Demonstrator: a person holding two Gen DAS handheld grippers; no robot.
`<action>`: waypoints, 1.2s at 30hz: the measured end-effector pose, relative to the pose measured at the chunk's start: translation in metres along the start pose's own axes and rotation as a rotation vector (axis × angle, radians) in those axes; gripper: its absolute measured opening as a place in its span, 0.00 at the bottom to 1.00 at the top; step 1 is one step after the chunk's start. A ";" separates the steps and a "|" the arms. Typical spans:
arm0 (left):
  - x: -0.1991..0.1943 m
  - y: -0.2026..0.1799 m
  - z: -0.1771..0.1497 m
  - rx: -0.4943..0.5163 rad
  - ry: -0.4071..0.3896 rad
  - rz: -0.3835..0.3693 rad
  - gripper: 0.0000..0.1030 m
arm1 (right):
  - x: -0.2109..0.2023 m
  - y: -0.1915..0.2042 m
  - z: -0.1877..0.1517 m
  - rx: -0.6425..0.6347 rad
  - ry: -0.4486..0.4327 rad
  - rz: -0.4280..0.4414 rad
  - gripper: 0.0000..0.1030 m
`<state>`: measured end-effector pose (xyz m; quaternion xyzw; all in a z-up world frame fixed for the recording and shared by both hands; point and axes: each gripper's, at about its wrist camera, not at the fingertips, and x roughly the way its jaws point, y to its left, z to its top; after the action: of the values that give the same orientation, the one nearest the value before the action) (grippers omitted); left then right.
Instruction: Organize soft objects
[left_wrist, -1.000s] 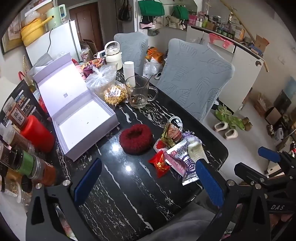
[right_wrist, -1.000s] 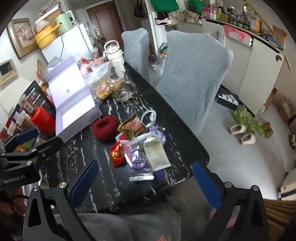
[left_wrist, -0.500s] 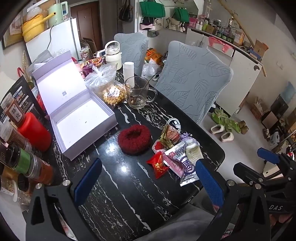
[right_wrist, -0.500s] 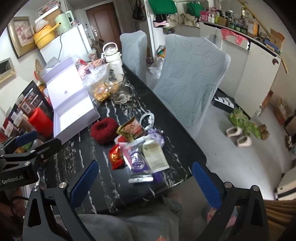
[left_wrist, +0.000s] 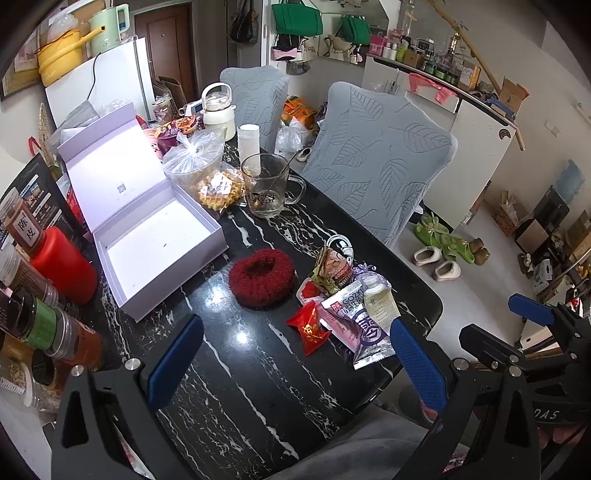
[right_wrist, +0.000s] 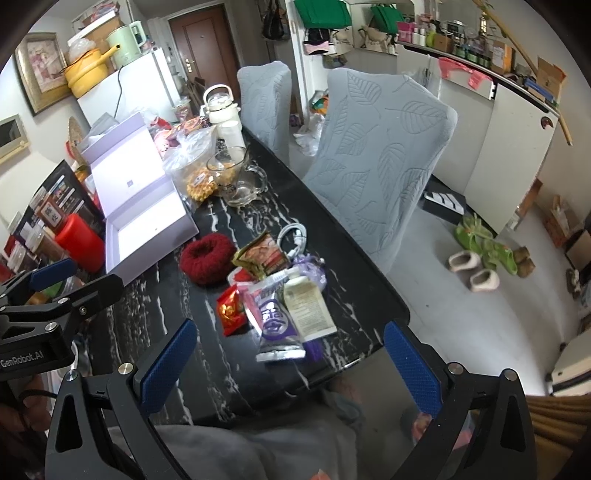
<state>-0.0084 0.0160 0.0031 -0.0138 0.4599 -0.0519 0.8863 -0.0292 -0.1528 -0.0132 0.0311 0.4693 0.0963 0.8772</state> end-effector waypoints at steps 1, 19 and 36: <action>0.000 0.000 0.000 0.001 -0.001 -0.002 1.00 | 0.000 0.000 -0.001 0.001 0.000 -0.001 1.00; -0.003 -0.003 -0.004 0.005 -0.005 -0.013 1.00 | -0.003 0.002 -0.005 0.001 -0.004 -0.009 1.00; 0.000 0.000 -0.009 -0.013 0.016 -0.001 1.00 | 0.001 0.004 -0.008 0.005 0.007 0.006 1.00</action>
<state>-0.0162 0.0165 -0.0020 -0.0193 0.4671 -0.0498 0.8826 -0.0361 -0.1493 -0.0177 0.0343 0.4727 0.0977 0.8751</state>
